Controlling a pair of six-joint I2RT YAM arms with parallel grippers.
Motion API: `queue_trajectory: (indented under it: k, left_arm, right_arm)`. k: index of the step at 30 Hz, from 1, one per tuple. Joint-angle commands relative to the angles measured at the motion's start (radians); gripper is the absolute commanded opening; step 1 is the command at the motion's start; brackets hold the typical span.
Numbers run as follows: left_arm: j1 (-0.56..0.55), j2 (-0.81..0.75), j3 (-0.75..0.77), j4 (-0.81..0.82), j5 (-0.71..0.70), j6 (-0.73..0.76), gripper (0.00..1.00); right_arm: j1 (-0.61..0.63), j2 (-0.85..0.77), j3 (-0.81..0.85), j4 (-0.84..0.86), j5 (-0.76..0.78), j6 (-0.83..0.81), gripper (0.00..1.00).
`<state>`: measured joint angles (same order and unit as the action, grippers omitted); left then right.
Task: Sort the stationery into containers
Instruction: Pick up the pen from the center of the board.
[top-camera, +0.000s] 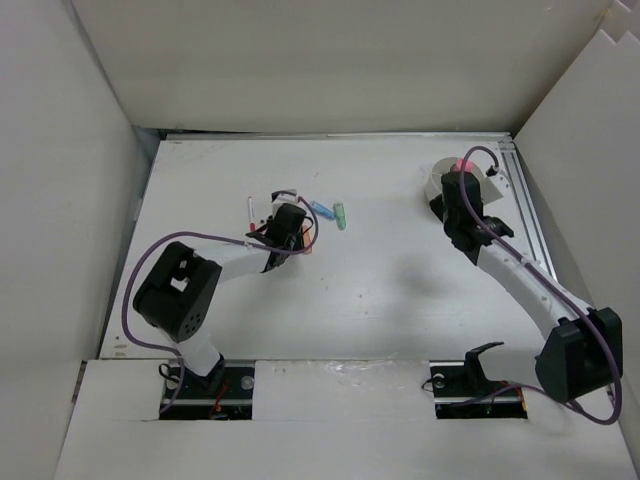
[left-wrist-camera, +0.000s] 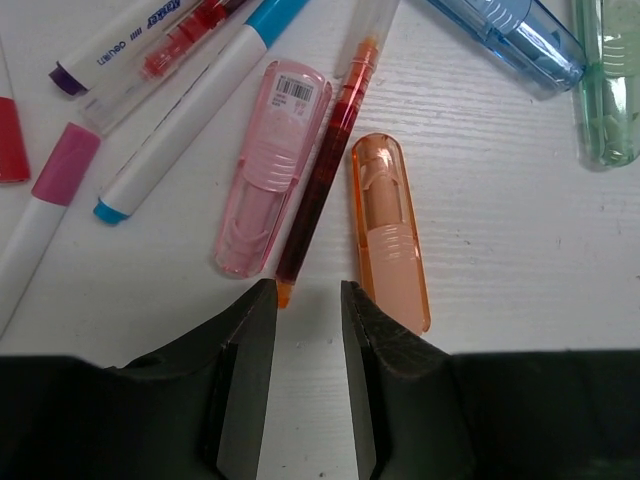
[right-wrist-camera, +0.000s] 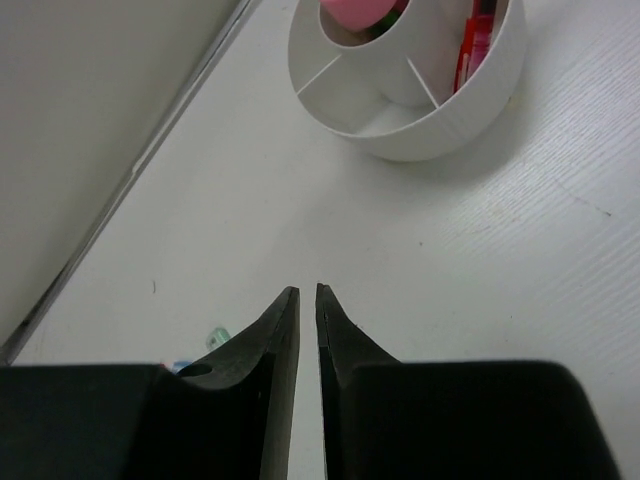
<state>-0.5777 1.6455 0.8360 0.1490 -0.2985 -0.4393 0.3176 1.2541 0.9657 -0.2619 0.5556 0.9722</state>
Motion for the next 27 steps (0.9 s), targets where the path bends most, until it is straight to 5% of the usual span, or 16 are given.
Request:
queue_trajectory:
  k: [1, 27]
  left_arm:
    - [0.001, 0.025, 0.067, -0.008, 0.015, 0.027, 0.29]
    - [0.001, 0.117, 0.098, -0.034, -0.065, 0.017, 0.26]
  right_arm:
    - [0.029, -0.021, 0.008, 0.072, -0.028, -0.02, 0.19]
    - [0.08, 0.041, 0.008, 0.092, -0.037, -0.029, 0.24]
